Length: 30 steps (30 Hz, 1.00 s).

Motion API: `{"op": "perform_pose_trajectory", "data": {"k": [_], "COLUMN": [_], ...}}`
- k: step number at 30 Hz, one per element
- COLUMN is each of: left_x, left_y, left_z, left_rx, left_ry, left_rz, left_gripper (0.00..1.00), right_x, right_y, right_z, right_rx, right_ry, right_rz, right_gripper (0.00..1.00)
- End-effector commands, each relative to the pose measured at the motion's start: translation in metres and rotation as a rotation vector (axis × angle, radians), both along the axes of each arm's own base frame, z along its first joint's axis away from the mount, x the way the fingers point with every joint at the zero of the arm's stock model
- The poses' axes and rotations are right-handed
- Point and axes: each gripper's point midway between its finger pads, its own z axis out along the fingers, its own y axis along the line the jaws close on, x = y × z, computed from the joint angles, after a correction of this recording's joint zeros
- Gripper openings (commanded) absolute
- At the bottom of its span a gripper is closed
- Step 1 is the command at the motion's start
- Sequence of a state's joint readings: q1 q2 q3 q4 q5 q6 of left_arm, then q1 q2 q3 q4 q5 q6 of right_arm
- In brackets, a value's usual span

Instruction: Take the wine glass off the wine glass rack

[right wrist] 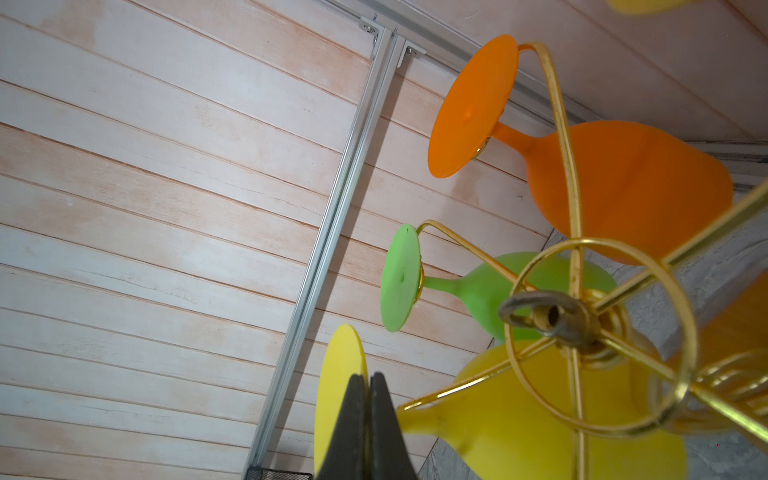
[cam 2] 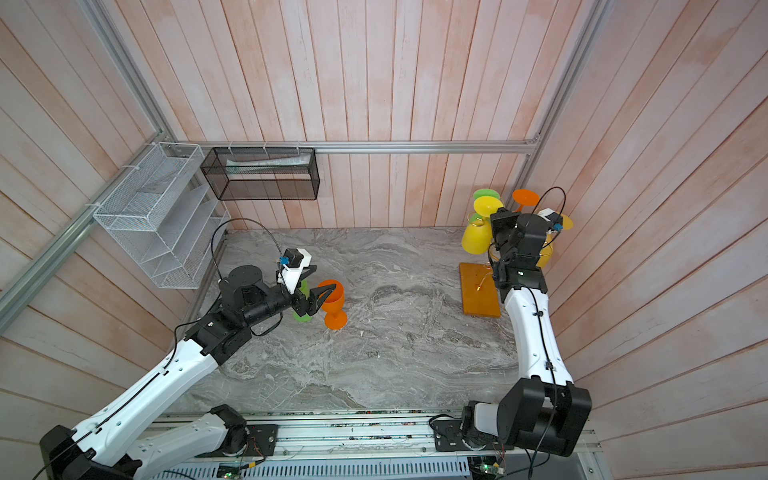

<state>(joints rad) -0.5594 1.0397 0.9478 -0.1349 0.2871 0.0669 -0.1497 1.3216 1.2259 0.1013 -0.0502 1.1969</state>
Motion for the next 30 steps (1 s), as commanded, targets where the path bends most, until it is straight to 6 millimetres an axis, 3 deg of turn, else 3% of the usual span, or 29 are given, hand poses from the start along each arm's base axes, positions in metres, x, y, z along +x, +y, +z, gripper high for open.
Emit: {"op": "perform_pose_trajectory", "data": {"k": [1, 4, 9, 16, 26, 30], "left_x": [-0.003, -0.002, -0.002, -0.002, -0.001, 0.0], "left_y": [-0.003, -0.002, -0.002, -0.002, -0.003, -0.004], "left_z": [0.002, 0.002, 0.002, 0.001, 0.0, -0.001], "left_rx": [-0.014, -0.013, -0.013, -0.013, -0.012, -0.014], "left_ry": [-0.003, -0.003, -0.002, -0.002, 0.002, 0.007], "left_rz": [-0.017, -0.016, -0.016, -0.015, -0.014, -0.019], "left_gripper": [0.81, 0.81, 0.81, 0.81, 0.81, 0.81], "right_x": [-0.001, 0.0, 0.002, 0.0, -0.002, -0.006], "right_y": [-0.01, -0.008, -0.006, -0.008, 0.0, 0.004], "right_z": [-0.068, -0.064, -0.057, -0.044, 0.001, 0.016], "right_rx": [-0.009, -0.015, -0.022, -0.042, -0.146, -0.215], "right_ry": [0.218, 0.204, 0.182, 0.156, 0.048, 0.037], "right_rz": [-0.04, -0.027, -0.016, -0.024, 0.012, 0.031], "right_gripper": [0.0, 0.0, 0.18, 0.35, 0.59, 0.6]}}
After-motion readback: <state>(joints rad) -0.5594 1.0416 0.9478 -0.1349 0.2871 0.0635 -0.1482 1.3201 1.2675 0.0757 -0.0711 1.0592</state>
